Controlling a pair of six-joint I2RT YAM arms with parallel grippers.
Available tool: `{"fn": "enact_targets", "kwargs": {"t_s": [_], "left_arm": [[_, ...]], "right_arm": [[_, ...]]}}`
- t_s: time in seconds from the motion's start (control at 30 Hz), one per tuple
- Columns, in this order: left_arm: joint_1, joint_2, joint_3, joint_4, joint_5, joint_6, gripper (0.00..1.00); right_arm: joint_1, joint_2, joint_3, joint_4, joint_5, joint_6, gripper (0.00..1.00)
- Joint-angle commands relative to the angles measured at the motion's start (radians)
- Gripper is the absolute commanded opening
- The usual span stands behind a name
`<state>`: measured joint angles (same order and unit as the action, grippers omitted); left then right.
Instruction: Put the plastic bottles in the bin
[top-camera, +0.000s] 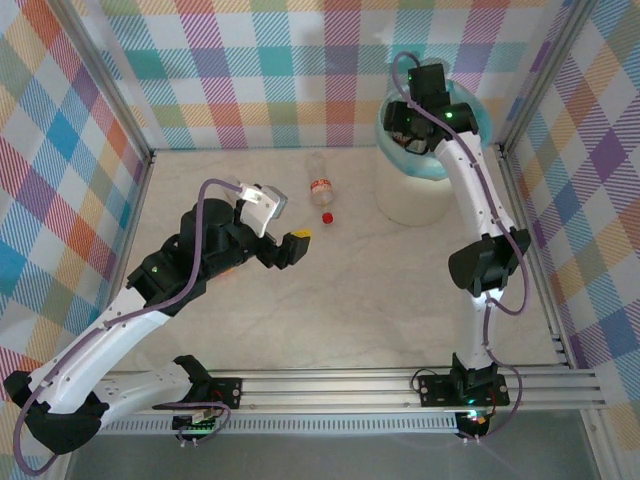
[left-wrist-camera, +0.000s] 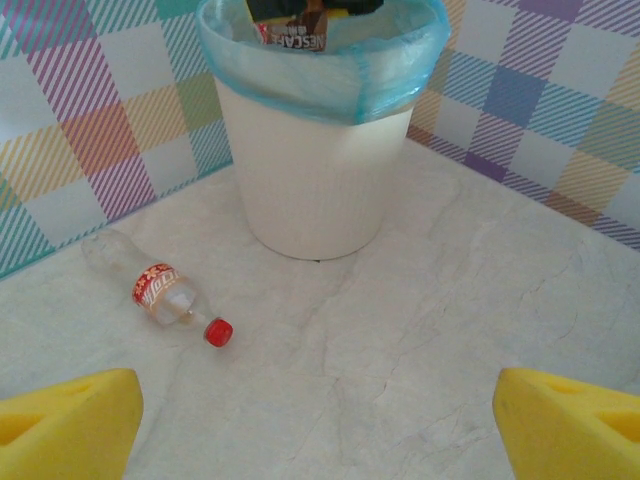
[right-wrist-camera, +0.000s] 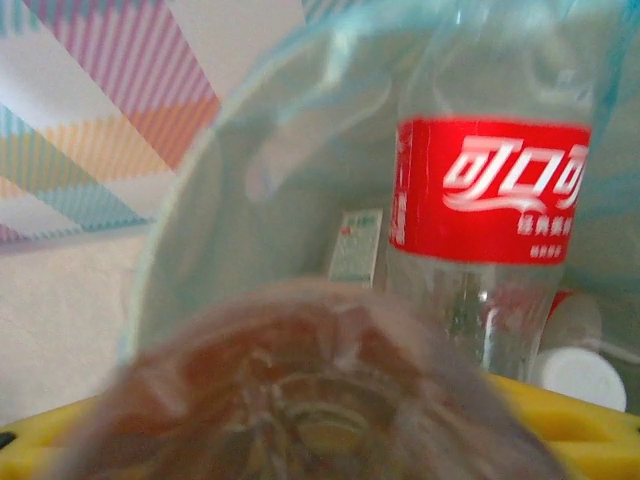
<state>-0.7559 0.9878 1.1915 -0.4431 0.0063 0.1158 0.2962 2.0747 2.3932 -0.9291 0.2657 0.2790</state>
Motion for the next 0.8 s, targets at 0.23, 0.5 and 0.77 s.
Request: {"fn": "enact_targets", "kwargs": {"t_s": [0.23,0.5,0.77], "left_arm": [[0.01,0.002,-0.001,-0.016,-0.006,-0.017,0.91],[0.009,0.018,0.015,-0.008,-0.006,-0.031,0.91],[0.009,0.029,0.028,-0.01,-0.036,-0.046,0.91]], "right_arm": [[0.009,0.07,0.013,-0.014,-0.036,-0.051,0.81],[0.008,-0.006,0.078,0.011,0.001,-0.036,0.98],[0.01,-0.099,0.027,0.057,0.039,-0.027,0.95]]}}
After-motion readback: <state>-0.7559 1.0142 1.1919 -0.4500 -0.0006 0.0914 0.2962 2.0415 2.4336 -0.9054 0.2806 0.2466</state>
